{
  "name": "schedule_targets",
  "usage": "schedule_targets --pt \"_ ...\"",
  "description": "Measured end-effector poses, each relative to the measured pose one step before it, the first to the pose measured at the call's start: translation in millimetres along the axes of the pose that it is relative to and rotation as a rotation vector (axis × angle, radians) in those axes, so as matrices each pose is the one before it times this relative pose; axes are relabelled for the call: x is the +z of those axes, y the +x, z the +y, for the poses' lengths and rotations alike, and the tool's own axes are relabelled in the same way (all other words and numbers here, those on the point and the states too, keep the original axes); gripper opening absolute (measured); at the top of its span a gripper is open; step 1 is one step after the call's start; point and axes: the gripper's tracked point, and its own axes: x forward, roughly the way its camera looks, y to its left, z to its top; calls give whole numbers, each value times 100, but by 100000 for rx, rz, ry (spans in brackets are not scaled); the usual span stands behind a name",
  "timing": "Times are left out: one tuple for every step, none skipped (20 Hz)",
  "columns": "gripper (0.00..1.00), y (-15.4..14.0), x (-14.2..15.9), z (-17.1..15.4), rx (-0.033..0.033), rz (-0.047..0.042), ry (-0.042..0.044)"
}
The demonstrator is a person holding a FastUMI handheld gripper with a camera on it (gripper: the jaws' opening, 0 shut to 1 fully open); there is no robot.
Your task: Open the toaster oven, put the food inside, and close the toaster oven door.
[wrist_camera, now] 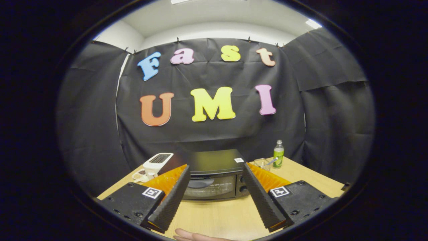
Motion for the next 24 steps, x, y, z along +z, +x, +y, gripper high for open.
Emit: schedule_targets --pt "100 1166 -587 265 65 742 -318" --pt "100 1296 -743 376 20 1308 -877" --pt "100 1308 -708 332 166 1775 -810" --pt "100 1309 -644 463 448 1483 -188" --pt "100 1300 -460 447 411 1541 -341" --pt "100 1177 -385 652 858 1485 -1204" --pt "100 1054 -241 637 935 1778 -1761" --pt "100 1022 -214 516 913 1154 -1295" --pt "100 857 -119 307 294 444 -554" --pt "100 720 -303 102 16 323 -26" --pt "100 818 -526 167 -255 1458 181" --pt "100 791 -823 32 -622 1882 242" --pt "100 728 -582 83 -350 1662 26" --pt "100 655 -658 150 -225 2260 -380" --pt "100 513 -430 -237 -999 1537 -153" --pt "100 263 -766 -141 -328 2294 -117" --pt "100 408 -546 215 1693 1835 1784" --pt "100 -776 462 32 200 -1905 385" --pt "100 477 -60 67 -59 1159 -987" --pt "100 -256 80 106 -124 -1262 -813" --pt "100 -1 -188 -83 24 375 51" --pt "100 -334 -162 -104 86 -386 303" --pt "100 -231 -92 40 88 291 114" --pt "100 -297 -203 65 -11 170 -100"
